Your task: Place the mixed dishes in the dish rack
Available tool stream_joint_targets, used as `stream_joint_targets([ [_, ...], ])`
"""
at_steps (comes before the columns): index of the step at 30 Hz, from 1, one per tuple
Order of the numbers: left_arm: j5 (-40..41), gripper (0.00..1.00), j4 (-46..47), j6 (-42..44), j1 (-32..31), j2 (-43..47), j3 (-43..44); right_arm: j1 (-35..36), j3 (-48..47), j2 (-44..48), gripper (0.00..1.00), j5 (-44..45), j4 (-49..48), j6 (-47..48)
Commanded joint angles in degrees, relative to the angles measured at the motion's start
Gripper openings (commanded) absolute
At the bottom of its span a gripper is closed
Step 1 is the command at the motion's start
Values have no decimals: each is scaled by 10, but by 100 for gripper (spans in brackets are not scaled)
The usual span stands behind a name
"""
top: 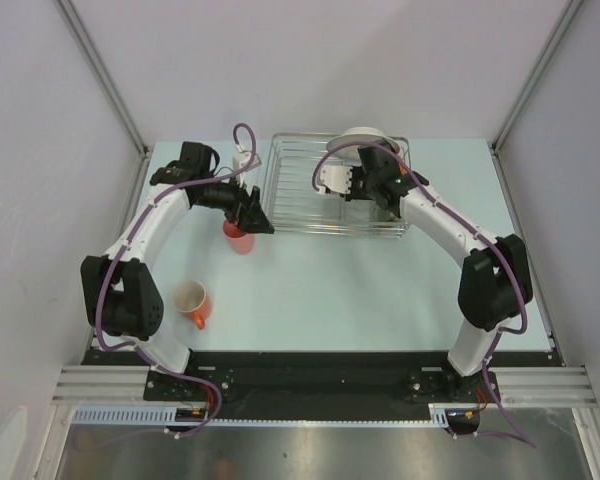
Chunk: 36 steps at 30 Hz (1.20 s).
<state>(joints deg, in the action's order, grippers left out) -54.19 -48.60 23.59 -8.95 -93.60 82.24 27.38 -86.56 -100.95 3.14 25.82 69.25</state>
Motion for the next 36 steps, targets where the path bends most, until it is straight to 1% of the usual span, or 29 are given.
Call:
stream_joint_targets([
  [1, -12, 100, 3, 14, -1, 18, 3, -9, 29, 7, 36, 10, -104, -40],
  [5, -14, 100, 3, 11, -2, 21, 6, -13, 32, 1, 38, 34, -132, -44],
  [7, -14, 100, 1, 11, -2, 24, 3, -14, 33, 3, 46, 36, -146, -47],
  [8, -14, 100, 2, 12, -2, 25, 2, -14, 34, 5, 58, 41, -154, -46],
  [9, -14, 100, 1, 14, -2, 25, 2, -14, 38, 5, 97, 42, -159, -46],
  [10, -13, 100, -1, 15, -2, 26, 2, -15, 36, 6, 100, 45, -159, -46],
  [17, -7, 100, -2, 17, -1, 27, 3, -15, 53, 29, 100, 64, -178, -64],
  [21, 8, 100, -4, 18, -1, 27, 6, -2, 62, 66, 100, 71, -172, -80],
  [23, 23, 100, -6, 18, -1, 33, 10, 12, 63, 91, 100, 101, -161, -90],
  [24, 43, 100, -5, 15, 1, 39, 11, 31, 62, 96, 100, 127, -159, -96],
  [25, 45, 100, -2, 14, 8, 45, 6, 45, 61, 102, 100, 189, -162, -107],
  [26, 47, 100, 6, 10, 14, 53, 0, 56, 56, 107, 100, 218, -172, -118],
  [29, 66, 100, 21, 4, 40, 82, -16, 102, 44, 130, 100, 278, -153, -169],
  [32, 70, 100, 7, 16, 80, 85, -17, 131, 25, 151, 100, 303, -106, -258],
  [33, 63, 100, -3, 22, 88, 79, -17, 131, -4, 154, 100, 299, -85, -346],
  [34, 57, 100, -9, 24, 120, 76, -16, 117, -24, 156, 100, 264, -27, -398],
  [35, 52, 100, -16, 29, 131, 69, -16, 104, -47, 162, 100, 219, 9, -449],
  [36, 51, 100, -28, 39, 140, 65, -17, 88, -74, 165, 100, 152, 39, -501],
])
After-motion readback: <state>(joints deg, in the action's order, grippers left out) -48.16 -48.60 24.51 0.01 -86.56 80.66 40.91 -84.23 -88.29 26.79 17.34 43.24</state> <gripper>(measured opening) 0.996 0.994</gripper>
